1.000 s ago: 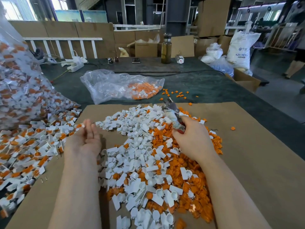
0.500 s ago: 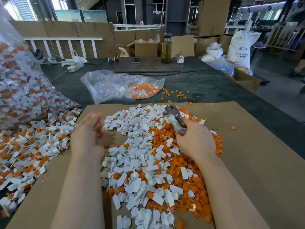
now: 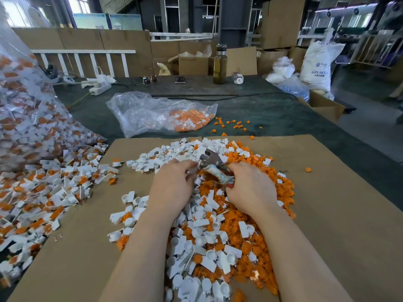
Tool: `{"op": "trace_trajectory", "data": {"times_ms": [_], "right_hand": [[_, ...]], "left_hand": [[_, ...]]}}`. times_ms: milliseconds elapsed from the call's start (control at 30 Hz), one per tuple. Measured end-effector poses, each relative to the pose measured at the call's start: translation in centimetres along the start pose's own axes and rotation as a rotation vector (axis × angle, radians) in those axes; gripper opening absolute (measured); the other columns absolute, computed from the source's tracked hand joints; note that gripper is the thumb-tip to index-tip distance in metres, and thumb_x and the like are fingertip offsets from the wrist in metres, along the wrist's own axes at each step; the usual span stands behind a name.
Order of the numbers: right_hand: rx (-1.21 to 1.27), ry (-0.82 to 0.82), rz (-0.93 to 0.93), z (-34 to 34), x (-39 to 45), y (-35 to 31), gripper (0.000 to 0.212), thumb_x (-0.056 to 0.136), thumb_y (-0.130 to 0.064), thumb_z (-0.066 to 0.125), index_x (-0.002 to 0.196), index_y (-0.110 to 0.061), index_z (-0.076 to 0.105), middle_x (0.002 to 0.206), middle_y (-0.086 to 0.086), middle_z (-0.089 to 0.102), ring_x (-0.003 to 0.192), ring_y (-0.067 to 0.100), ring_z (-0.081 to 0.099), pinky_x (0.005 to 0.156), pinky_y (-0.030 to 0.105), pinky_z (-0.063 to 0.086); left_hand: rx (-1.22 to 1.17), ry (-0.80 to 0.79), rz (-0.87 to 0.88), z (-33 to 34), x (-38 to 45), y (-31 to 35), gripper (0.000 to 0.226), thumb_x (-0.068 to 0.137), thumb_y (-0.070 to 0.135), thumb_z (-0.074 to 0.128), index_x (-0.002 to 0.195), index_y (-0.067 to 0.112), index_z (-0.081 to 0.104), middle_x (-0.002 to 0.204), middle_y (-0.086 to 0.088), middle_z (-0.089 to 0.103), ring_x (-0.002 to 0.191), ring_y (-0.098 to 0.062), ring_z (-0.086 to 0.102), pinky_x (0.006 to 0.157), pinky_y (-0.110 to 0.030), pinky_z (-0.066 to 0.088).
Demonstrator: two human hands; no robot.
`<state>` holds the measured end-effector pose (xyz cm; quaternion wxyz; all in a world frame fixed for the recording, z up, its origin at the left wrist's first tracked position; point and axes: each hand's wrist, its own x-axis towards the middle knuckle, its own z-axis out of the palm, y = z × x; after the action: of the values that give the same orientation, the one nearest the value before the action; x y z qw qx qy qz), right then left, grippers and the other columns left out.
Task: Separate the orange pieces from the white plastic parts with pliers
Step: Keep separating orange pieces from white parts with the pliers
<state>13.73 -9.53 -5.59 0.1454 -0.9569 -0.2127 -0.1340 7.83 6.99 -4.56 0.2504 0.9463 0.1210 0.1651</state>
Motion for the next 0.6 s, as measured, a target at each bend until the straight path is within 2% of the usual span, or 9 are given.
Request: {"op": "trace_trajectory", "data": {"times_ms": [100,167,233,333,467,533,600], "right_hand": [[0.009,-0.003,0.049,0.0,0.0,0.0,0.023,0.085,-0.038,0.063,0.106,-0.028,0.060,0.089,-0.009,0.057,0.071,0.009,0.046,0.046,0.021,0.032],[0.050,-0.001,0.082,-0.2,0.1,0.0,0.019,0.086,-0.039,0.062,0.100,-0.027,0.059,0.080,-0.011,0.053,0.066,0.010,0.049,0.045,0.023,0.036],[0.096,0.012,0.098,-0.4,0.1,0.1,0.015,0.087,-0.038,0.062,0.095,-0.027,0.057,0.076,-0.011,0.051,0.064,0.010,0.049,0.044,0.022,0.035],[0.178,0.051,0.105,-0.6,0.0,-0.1,0.013,0.086,-0.034,0.061,0.084,-0.029,0.050,0.073,-0.014,0.050,0.062,0.006,0.048,0.044,0.023,0.034],[0.325,0.097,0.113,-0.9,0.0,-0.3,0.012,0.088,-0.032,0.060,0.082,-0.030,0.049,0.069,-0.015,0.050,0.060,0.004,0.049,0.046,0.019,0.031],[0.443,0.120,0.108,-1.1,0.1,-0.5,0.019,0.088,-0.030,0.060,0.076,-0.030,0.047,0.069,-0.013,0.054,0.062,0.006,0.052,0.048,0.020,0.032],[0.558,0.119,0.103,-1.4,0.1,-0.6,0.021,0.089,-0.028,0.061,0.075,-0.031,0.046,0.072,-0.011,0.056,0.064,0.008,0.054,0.051,0.020,0.035]], "left_hand": [[-0.039,0.039,-0.057,-0.2,-0.1,0.3,0.024,0.094,0.024,0.064,0.117,0.031,0.070,0.113,0.002,0.068,0.100,-0.017,0.063,0.088,-0.034,0.052],[-0.086,0.063,-0.098,-0.3,-0.2,0.4,0.022,0.092,0.023,0.068,0.112,0.030,0.072,0.107,0.006,0.071,0.093,-0.013,0.063,0.083,-0.028,0.051],[-0.159,0.081,-0.146,-0.3,-0.2,0.5,0.018,0.089,0.025,0.071,0.107,0.030,0.073,0.099,0.010,0.070,0.087,-0.009,0.061,0.078,-0.024,0.046],[-0.270,0.084,-0.198,-0.3,-0.1,0.7,0.010,0.087,0.029,0.075,0.097,0.030,0.075,0.090,0.015,0.070,0.083,-0.005,0.064,0.075,-0.024,0.050],[-0.403,0.155,-0.241,-0.4,0.0,1.1,0.006,0.086,0.023,0.075,0.084,0.029,0.073,0.080,0.019,0.067,0.076,0.002,0.060,0.064,-0.016,0.043],[-0.482,0.206,-0.252,-0.6,-0.1,1.4,0.012,0.084,0.020,0.075,0.080,0.029,0.068,0.079,0.015,0.067,0.074,-0.001,0.062,0.063,-0.020,0.045],[-0.586,0.233,-0.259,-0.7,-0.2,1.7,0.018,0.082,0.016,0.075,0.081,0.029,0.061,0.084,0.009,0.068,0.078,-0.013,0.067,0.066,-0.028,0.052]]}}
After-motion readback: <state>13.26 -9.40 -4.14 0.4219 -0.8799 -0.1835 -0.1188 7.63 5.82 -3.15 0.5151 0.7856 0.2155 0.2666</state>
